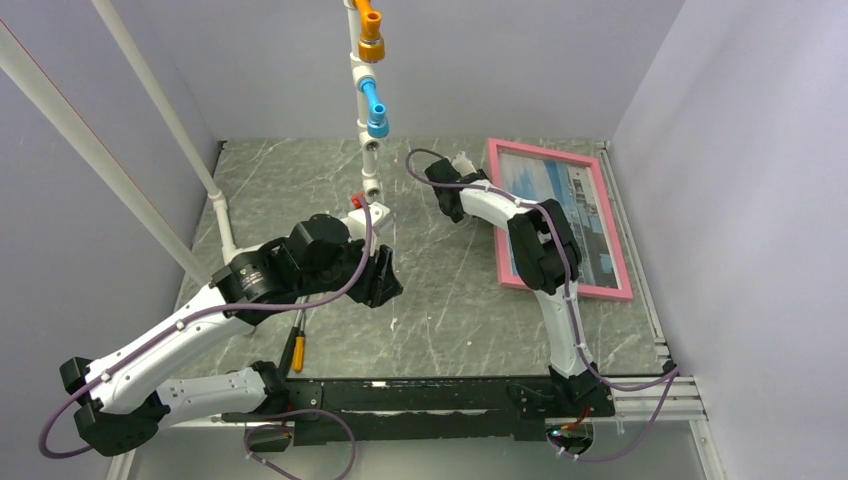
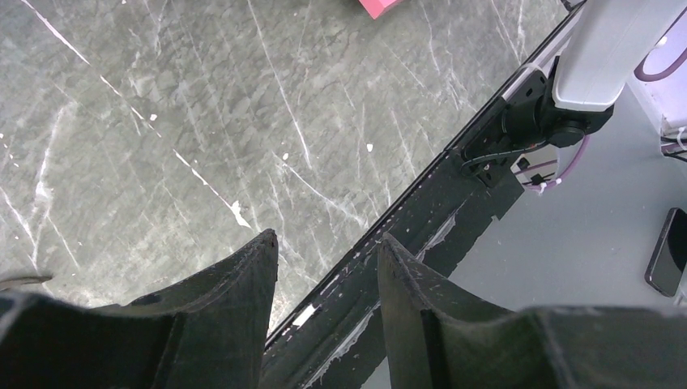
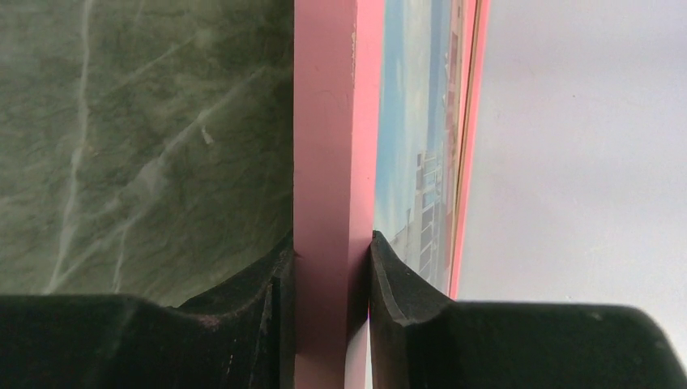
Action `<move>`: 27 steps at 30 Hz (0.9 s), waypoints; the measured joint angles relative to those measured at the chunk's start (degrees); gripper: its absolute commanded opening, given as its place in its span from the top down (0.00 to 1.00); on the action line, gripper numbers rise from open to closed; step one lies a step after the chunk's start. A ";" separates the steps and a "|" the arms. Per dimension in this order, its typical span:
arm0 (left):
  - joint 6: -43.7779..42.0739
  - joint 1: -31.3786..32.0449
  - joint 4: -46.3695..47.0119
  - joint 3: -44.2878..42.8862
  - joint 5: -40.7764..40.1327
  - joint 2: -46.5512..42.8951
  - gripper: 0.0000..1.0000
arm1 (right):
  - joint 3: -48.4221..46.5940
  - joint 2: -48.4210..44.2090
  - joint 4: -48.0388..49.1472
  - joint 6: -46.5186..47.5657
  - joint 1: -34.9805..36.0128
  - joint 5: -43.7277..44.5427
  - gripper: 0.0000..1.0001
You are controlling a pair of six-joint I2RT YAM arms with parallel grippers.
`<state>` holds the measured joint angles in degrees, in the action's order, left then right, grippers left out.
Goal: Take the photo out of the frame
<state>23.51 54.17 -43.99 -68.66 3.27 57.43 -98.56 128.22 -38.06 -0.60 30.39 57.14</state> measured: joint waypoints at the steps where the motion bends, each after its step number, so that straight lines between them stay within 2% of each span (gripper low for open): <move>1: 0.02 0.00 0.00 0.00 0.02 0.00 0.48 | 0.46 0.00 1.20 0.72 -0.33 -0.02 1.00; 13: 0.20 0.00 0.02 0.04 0.52 0.37 0.48 | 7.37 0.00 18.16 11.96 -3.21 -0.94 1.00; 20: 0.22 0.00 0.13 0.26 0.52 0.52 0.48 | 6.54 0.09 20.39 14.58 -4.15 -3.06 1.00; 23: 0.24 -0.02 0.22 0.98 0.52 0.52 0.48 | 6.49 0.15 20.70 15.04 -4.33 -3.82 0.79; 27: 0.26 -0.11 0.09 1.97 0.52 0.52 0.47 | 6.49 0.17 21.51 15.63 -4.48 -4.94 0.74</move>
<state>23.77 54.06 -43.90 -66.70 3.79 57.95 -92.07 128.40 -16.56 15.03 25.91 52.21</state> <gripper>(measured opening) 0.522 0.323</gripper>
